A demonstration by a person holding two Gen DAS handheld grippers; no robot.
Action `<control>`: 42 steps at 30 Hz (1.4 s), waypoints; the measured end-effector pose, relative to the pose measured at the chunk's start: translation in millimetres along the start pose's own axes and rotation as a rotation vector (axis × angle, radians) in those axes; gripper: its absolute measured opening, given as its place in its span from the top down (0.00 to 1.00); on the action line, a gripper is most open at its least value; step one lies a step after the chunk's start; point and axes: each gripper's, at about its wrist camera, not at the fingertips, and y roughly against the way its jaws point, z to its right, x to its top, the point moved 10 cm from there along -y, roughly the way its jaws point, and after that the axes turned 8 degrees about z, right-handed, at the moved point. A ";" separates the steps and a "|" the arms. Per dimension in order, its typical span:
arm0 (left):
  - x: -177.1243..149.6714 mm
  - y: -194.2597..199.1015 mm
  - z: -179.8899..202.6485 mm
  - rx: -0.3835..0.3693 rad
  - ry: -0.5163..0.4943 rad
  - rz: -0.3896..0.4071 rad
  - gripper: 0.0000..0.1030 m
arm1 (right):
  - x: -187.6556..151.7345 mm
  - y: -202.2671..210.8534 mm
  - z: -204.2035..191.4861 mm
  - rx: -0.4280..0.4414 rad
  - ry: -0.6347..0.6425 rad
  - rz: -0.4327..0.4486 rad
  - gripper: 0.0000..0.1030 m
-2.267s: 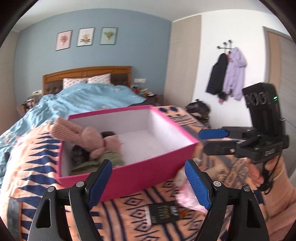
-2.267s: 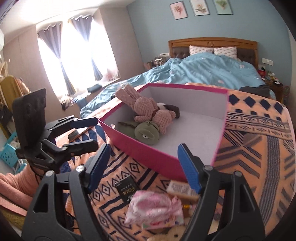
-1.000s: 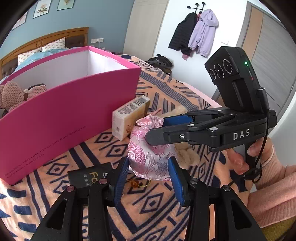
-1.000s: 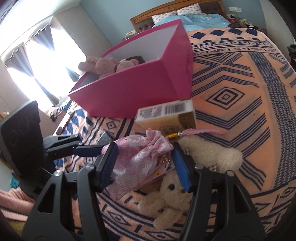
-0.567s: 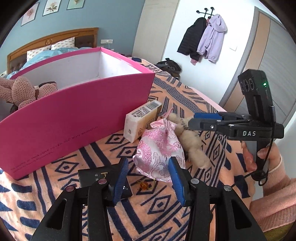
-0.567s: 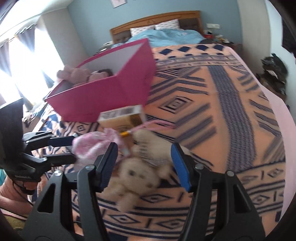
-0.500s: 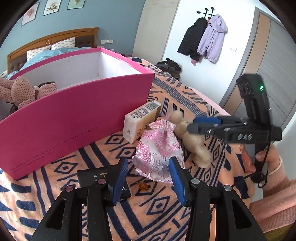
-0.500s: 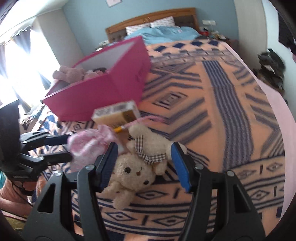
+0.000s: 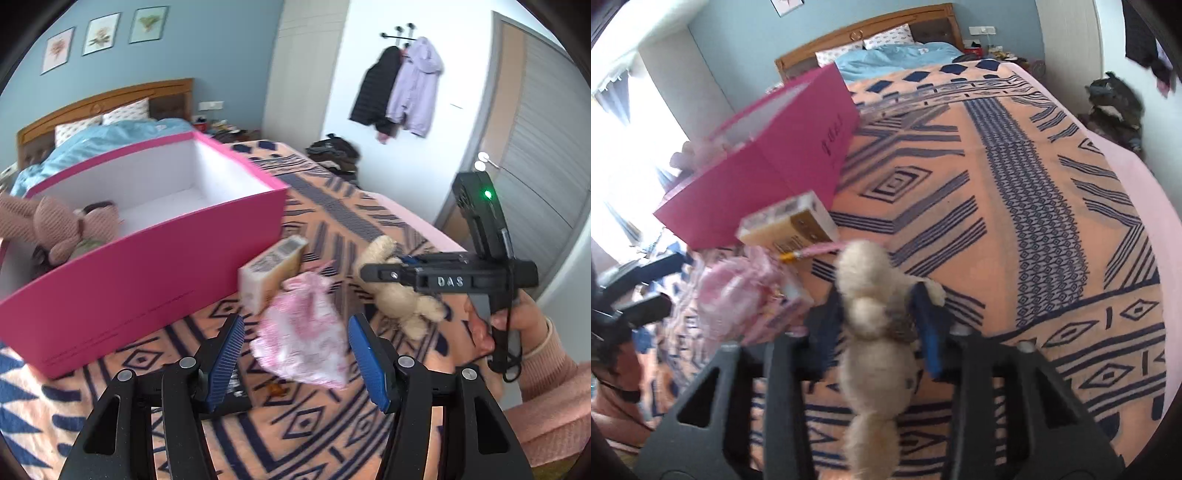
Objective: Organize objects
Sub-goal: 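Carry the teddy bear into the pink box and release it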
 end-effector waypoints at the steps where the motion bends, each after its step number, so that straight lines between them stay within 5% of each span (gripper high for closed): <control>1: 1.5 -0.3 5.4 -0.019 -0.006 0.002 0.42 | 1.8 4.3 0.3 0.010 -0.007 0.006 0.65; 12: 15.9 -8.4 39.5 -0.284 0.104 -0.031 0.36 | 51.3 54.9 -83.6 0.325 0.054 0.120 0.67; 19: 47.5 5.7 14.0 -0.226 0.115 0.061 0.36 | 90.0 58.5 -140.3 0.444 0.168 0.164 0.67; 22: 58.1 10.3 0.3 -0.165 0.109 0.089 0.51 | 102.9 48.9 -152.3 0.464 0.190 0.166 0.67; 29: 87.8 10.7 -37.9 -0.047 0.103 0.110 0.55 | 139.6 30.4 -171.8 0.513 0.209 0.177 0.67; 42: 114.4 -49.7 -118.0 0.076 0.156 0.006 0.54 | 190.6 -44.5 -174.1 0.472 0.234 0.120 0.67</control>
